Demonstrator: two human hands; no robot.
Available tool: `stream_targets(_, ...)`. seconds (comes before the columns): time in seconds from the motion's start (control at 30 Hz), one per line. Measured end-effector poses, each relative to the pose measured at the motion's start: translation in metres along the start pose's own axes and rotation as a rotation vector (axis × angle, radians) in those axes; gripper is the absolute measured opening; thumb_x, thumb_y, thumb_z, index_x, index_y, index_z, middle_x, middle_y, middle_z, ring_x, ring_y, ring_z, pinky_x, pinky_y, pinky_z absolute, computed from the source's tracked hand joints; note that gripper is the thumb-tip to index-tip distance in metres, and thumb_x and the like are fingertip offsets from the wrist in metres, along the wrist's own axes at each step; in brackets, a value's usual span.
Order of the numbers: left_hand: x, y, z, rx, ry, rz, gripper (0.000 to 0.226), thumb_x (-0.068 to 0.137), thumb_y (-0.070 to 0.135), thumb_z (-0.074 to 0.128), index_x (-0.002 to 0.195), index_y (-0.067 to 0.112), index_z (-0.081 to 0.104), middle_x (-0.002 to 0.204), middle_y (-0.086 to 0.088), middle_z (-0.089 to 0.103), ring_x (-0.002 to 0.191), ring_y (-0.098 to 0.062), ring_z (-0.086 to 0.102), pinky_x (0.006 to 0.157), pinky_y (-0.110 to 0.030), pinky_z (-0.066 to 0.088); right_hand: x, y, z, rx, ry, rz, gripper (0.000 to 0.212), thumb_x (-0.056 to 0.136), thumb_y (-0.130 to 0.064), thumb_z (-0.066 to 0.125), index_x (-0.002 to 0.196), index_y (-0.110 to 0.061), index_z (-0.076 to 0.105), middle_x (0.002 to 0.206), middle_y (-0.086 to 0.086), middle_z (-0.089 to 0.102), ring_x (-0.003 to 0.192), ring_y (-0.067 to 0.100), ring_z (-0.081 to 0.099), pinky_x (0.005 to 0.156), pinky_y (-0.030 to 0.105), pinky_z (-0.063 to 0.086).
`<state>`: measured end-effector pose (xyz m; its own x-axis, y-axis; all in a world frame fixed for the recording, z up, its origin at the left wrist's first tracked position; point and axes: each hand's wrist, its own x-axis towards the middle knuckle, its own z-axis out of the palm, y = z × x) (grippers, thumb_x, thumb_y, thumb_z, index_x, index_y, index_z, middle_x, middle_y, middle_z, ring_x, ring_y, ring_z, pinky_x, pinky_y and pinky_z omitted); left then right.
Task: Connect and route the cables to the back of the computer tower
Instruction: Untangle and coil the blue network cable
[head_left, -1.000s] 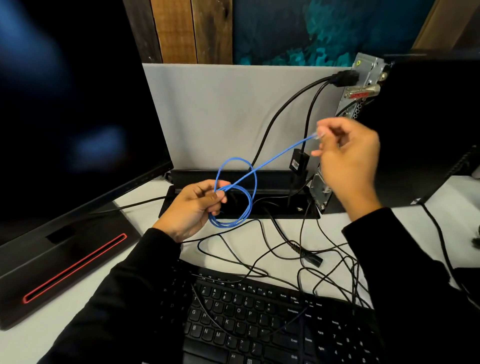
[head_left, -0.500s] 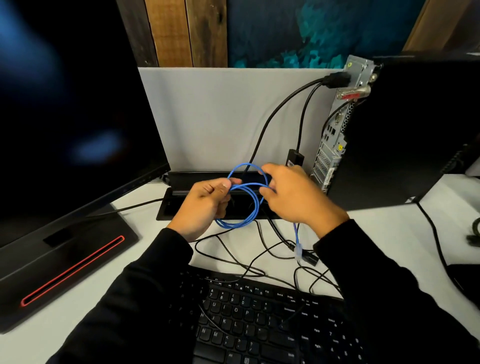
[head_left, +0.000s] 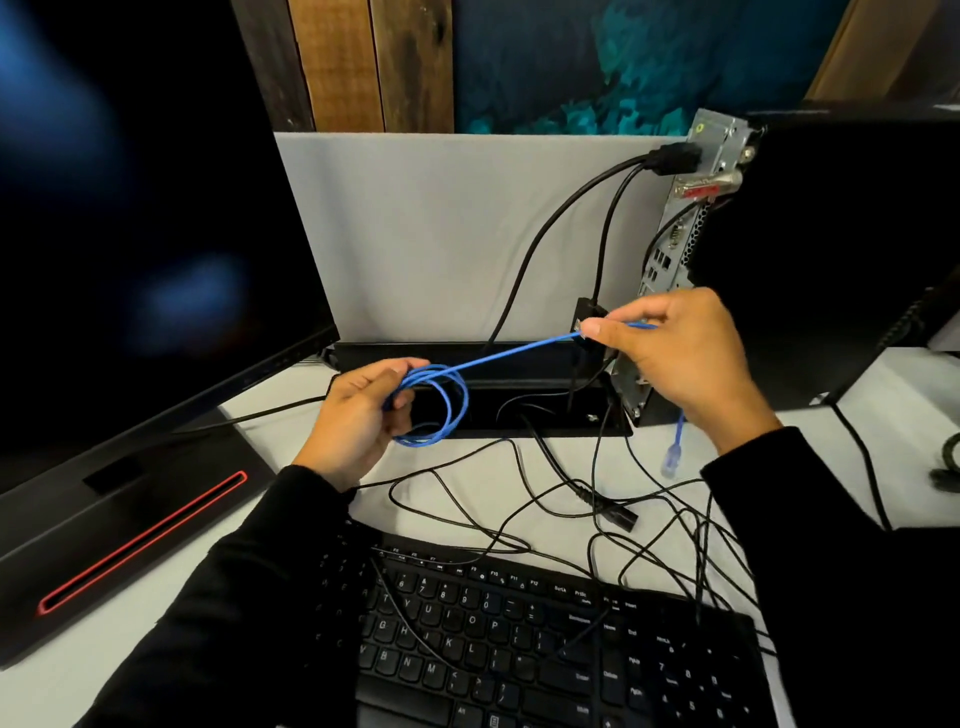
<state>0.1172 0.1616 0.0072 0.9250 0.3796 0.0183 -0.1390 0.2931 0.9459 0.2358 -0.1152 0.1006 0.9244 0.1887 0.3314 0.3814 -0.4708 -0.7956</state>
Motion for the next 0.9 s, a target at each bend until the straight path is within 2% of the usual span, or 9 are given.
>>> stream_targets(0.13, 0.000, -0.004, 0.006, 0.036, -0.021, 0.080, 0.030, 0.106, 0.015, 0.047, 0.108, 0.008, 0.075, 0.064, 0.004, 0.035, 0.058, -0.010, 0.028, 0.054, -0.025, 0.023, -0.010, 0.006, 0.004, -0.095, -0.019, -0.051, 0.033, 0.086, -0.048, 0.078, 0.076, -0.016, 0.079, 0.057, 0.000, 0.062, 0.052, 0.012, 0.054, 0.055, 0.022, 0.044)
stream_targets(0.23, 0.001, -0.008, 0.004, 0.133, -0.031, 0.122, 0.024, 0.105, 0.009, 0.049, 0.113, 0.008, 0.073, 0.063, 0.004, 0.040, 0.058, -0.010, 0.033, 0.055, -0.024, 0.032, -0.018, 0.002, 0.010, -0.289, -0.161, -0.069, 0.036, 0.093, -0.043, 0.068, 0.072, -0.014, 0.073, 0.051, 0.001, 0.055, 0.052, 0.016, 0.052, 0.053, 0.018, 0.040)
stream_targets(0.3, 0.000, -0.010, 0.009, 0.206, -0.047, 0.149, 0.021, 0.102, 0.019, 0.054, 0.103, 0.015, 0.074, 0.063, 0.004, 0.041, 0.059, -0.012, 0.033, 0.056, -0.025, 0.034, -0.027, -0.011, 0.020, -0.298, -0.301, -0.077, 0.015, 0.089, -0.038, 0.071, 0.092, -0.024, 0.075, 0.060, -0.001, 0.066, 0.059, 0.011, 0.062, 0.060, 0.021, 0.048)
stream_targets(0.37, -0.001, -0.010, 0.021, 0.240, -0.070, 0.158, 0.020, 0.100, 0.029, 0.053, 0.089, 0.018, 0.067, 0.061, 0.004, 0.040, 0.057, -0.013, 0.032, 0.056, -0.026, 0.034, -0.035, -0.027, 0.035, -0.254, -0.403, -0.094, 0.034, 0.081, -0.048, 0.078, 0.109, -0.031, 0.072, 0.075, -0.001, 0.072, 0.075, 0.016, 0.068, 0.068, 0.025, 0.052)
stream_targets(0.43, -0.003, -0.007, 0.032, 0.237, -0.105, 0.154, 0.025, 0.103, 0.031, 0.049, 0.081, 0.019, 0.056, 0.062, 0.002, 0.038, 0.057, -0.014, 0.029, 0.055, -0.027, 0.032, -0.036, -0.041, 0.050, -0.201, -0.427, -0.109, 0.059, 0.071, -0.061, 0.083, 0.122, -0.033, 0.070, 0.090, -0.008, 0.071, 0.090, 0.013, 0.066, 0.072, 0.018, 0.049)
stream_targets(0.53, -0.004, -0.004, 0.038, 0.224, -0.173, 0.147, 0.034, 0.110, 0.025, 0.042, 0.078, 0.024, 0.054, 0.067, 0.002, 0.039, 0.056, -0.011, 0.031, 0.054, -0.024, 0.032, -0.027, -0.047, 0.072, -0.082, -0.505, -0.040, 0.082, 0.061, -0.056, 0.092, 0.131, -0.023, 0.065, 0.117, -0.009, 0.070, 0.108, 0.010, 0.066, 0.089, 0.023, 0.052)
stream_targets(0.63, -0.005, -0.005, 0.034, 0.152, -0.214, 0.126, 0.028, 0.107, 0.024, 0.044, 0.082, 0.019, 0.053, 0.066, 0.000, 0.035, 0.056, -0.012, 0.028, 0.056, -0.025, 0.031, -0.013, -0.036, 0.089, -0.031, -0.570, 0.057, 0.057, 0.061, -0.033, 0.091, 0.112, -0.020, 0.070, 0.091, 0.001, 0.077, 0.087, 0.016, 0.073, 0.088, 0.042, 0.060)
stream_targets(0.77, -0.004, -0.004, 0.025, 0.059, -0.281, 0.053, 0.019, 0.102, 0.019, 0.047, 0.091, 0.008, 0.057, 0.062, 0.002, 0.033, 0.054, -0.013, 0.028, 0.057, -0.028, 0.035, -0.005, -0.026, 0.093, -0.070, -0.596, -0.009, 0.007, 0.078, -0.018, 0.080, 0.082, -0.015, 0.074, 0.078, 0.019, 0.072, 0.066, 0.019, 0.062, 0.073, 0.043, 0.057)
stream_targets(0.9, 0.001, 0.004, 0.019, 0.031, -0.355, 0.001, 0.008, 0.093, 0.008, 0.056, 0.086, 0.004, 0.057, 0.067, -0.006, 0.042, 0.057, -0.018, 0.046, 0.066, -0.031, 0.047, -0.001, -0.018, 0.093, -0.105, -0.496, -0.098, 0.015, 0.089, -0.018, 0.072, 0.078, -0.010, 0.074, 0.072, 0.020, 0.068, 0.058, 0.015, 0.054, 0.060, 0.030, 0.049)
